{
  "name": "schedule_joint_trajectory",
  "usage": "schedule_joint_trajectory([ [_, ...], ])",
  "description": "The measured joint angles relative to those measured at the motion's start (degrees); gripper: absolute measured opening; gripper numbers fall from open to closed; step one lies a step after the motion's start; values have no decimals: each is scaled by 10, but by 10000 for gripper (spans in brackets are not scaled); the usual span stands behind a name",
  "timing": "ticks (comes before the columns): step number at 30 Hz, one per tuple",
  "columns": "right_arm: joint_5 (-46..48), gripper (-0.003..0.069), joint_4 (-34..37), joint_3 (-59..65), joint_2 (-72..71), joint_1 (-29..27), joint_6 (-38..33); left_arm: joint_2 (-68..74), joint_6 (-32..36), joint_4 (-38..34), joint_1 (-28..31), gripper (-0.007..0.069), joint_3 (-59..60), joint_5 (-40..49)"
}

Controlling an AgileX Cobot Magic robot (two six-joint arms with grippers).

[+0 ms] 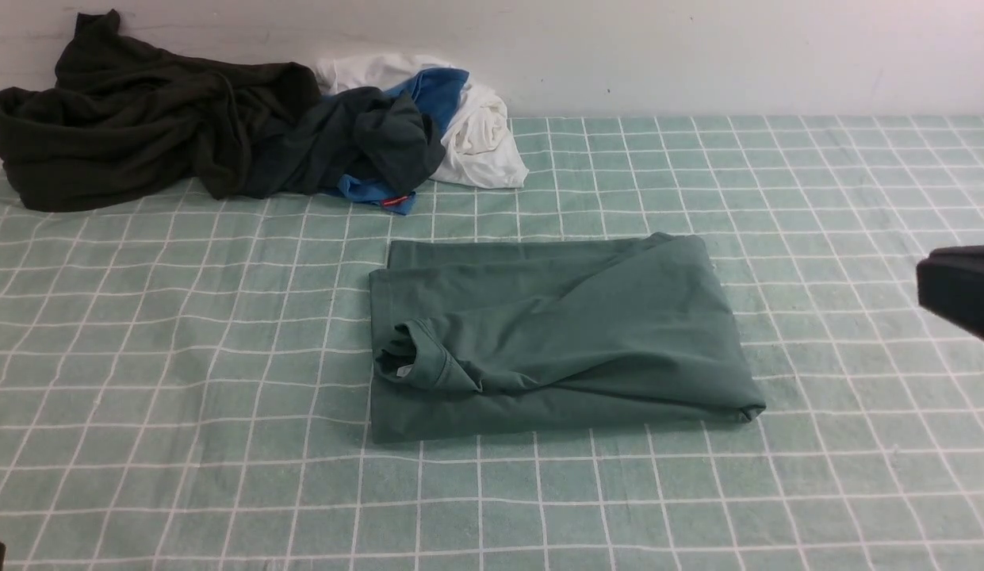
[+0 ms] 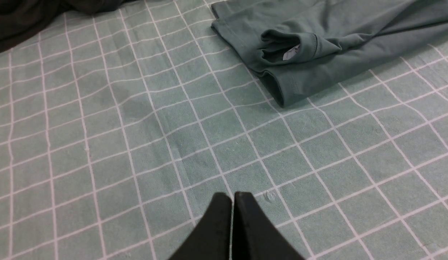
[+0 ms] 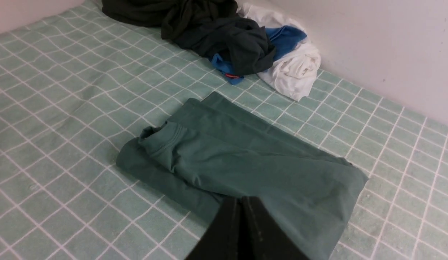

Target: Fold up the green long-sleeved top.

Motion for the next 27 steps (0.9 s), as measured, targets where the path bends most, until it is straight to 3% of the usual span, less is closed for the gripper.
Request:
schedule_joint_trajectory([
  [6,-18,-13,7,3,0,0,-1,-1,0,0,0,-4,0,0],
  [13,-254,-14,50,158,-49,-26,-58,-1,0,-1,0,-4,0,0],
  [18,-380,-13,103,324,-160,-128,-79,-1,0,-1,0,-4,0,0],
  [24,-360,-13,95,457,-321,-300,-53,-1,0,-1,0,-4,0,0],
  [27,-340,-13,88,486,-362,-348,-37,-1,0,-1,0,-4,0,0],
])
